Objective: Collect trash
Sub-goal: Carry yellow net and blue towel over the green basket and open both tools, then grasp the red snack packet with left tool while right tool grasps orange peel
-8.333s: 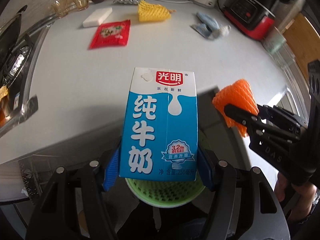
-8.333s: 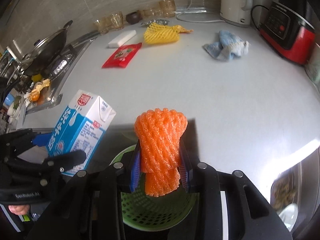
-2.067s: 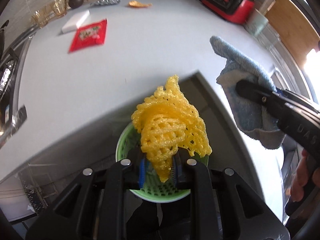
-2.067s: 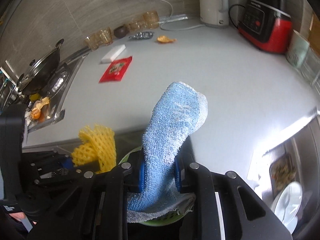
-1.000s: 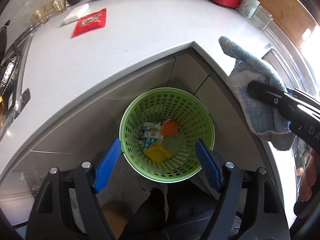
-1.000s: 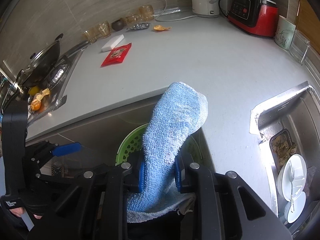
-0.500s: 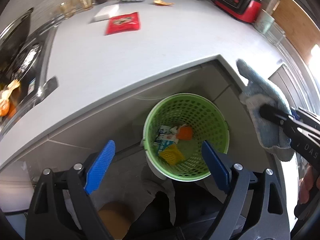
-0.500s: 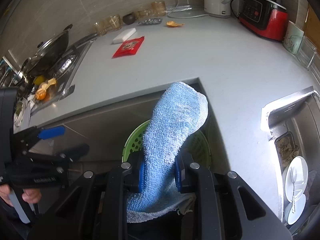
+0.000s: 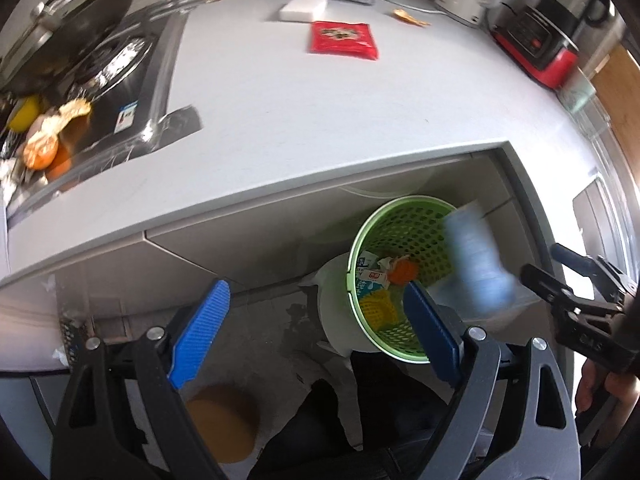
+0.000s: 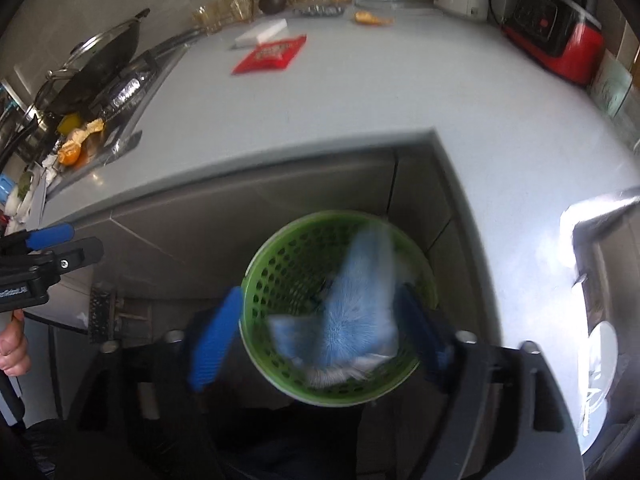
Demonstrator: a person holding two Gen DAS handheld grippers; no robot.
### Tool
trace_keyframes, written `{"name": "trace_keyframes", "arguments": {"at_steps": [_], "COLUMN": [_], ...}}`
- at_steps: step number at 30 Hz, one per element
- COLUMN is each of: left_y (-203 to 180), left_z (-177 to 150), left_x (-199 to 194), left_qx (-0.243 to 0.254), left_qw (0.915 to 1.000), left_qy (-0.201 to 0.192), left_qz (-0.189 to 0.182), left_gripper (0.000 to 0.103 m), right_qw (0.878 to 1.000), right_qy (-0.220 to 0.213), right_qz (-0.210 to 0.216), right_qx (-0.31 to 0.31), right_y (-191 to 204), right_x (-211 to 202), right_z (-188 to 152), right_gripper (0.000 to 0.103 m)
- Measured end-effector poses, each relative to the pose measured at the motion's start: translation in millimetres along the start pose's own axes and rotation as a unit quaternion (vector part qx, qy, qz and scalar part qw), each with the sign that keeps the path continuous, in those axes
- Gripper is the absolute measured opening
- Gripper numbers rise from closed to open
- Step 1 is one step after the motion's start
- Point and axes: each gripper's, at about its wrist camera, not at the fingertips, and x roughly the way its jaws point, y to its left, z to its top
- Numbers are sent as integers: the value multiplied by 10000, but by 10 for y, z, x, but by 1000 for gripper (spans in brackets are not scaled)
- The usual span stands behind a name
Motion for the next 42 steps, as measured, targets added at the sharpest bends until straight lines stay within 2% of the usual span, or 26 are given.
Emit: {"name": "trace_keyframes", "arguments": {"at_steps": [2, 8, 15, 20, 22, 29, 38, 42], "left_y": [41, 69, -89, -214, -267, -469, -556, -553], "left_z": [32, 260, 790, 1198, 1387, 2050, 2757, 2927], "left_x": [7, 23, 129, 252, 331, 681, 1342, 1608], "left_qx": [-110, -235, -309, -469, -531, -507, -684, -772], "left_qw": [9999, 9997, 9993, 9985, 9981, 9973, 9968, 9960], "left_qy": [-7, -103, -208, -280, -296, -497, -249, -70], "left_qz": [-18, -17, 47, 35, 45, 168, 325, 447], "left_gripper": [85, 85, 85, 85, 89, 91, 91, 91], "right_qw": [9998, 9986, 9975, 9969, 9967, 9968, 9943, 9928], "right_qy": [-164, -425, -582, -657, -684, -561, -361, -323], "right_qz": [-118, -299, -331, -232, -194, 207, 457, 555], "right_qx": [-80, -110, -213, -361, -399, -524, -896, -1013], "right_y": [8, -103, -271, -427, -480, -761, -1048, -1170], "right_x": [-86, -228, -208, -105, -55, 412, 1150, 1441], "right_z": [75, 363, 806, 1248, 1402, 2116, 2856, 3128], "right_gripper": [92, 96, 100, 101, 101, 101, 101, 101]}}
